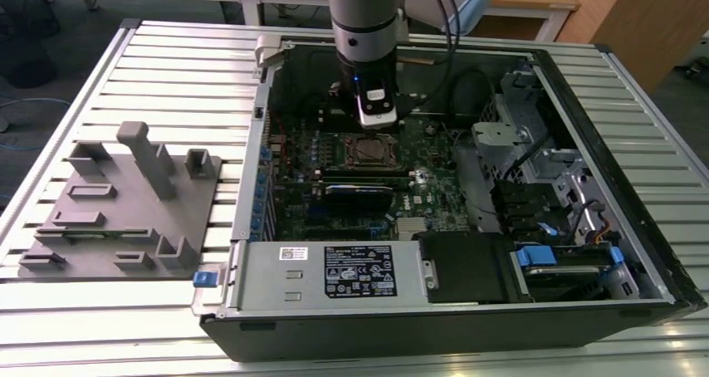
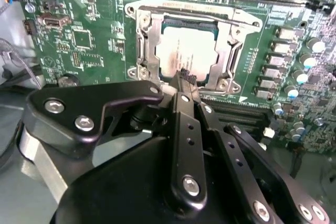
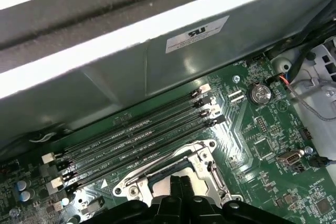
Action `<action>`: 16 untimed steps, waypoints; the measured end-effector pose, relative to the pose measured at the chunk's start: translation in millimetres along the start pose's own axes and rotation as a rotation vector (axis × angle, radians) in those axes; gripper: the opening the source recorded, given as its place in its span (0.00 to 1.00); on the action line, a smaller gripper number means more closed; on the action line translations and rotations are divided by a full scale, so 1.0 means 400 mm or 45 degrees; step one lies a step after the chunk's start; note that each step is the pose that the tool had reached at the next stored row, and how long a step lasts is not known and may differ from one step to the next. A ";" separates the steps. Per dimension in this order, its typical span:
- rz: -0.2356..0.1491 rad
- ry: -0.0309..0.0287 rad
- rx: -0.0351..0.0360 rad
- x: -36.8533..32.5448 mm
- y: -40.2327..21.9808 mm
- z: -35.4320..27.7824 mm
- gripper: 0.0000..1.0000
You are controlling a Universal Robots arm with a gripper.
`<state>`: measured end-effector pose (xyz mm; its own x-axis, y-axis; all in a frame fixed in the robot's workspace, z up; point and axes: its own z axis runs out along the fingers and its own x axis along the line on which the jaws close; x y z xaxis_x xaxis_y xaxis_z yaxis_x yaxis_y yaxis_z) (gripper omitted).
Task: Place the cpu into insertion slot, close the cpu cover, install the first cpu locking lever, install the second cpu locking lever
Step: 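Install the first cpu locking lever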
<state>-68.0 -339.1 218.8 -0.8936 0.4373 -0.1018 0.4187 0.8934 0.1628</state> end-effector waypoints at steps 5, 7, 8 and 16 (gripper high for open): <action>-0.005 -0.0074 0.0355 0.000 0.000 0.001 0.11; -0.007 -0.0048 0.0602 0.000 0.000 0.003 0.11; -0.008 0.0006 0.0737 0.000 0.000 0.003 0.11; -0.019 0.0146 0.0966 0.000 0.000 0.004 0.11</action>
<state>-67.8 -339.0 217.2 -0.9013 0.4232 -0.0923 0.4161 0.9052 0.0864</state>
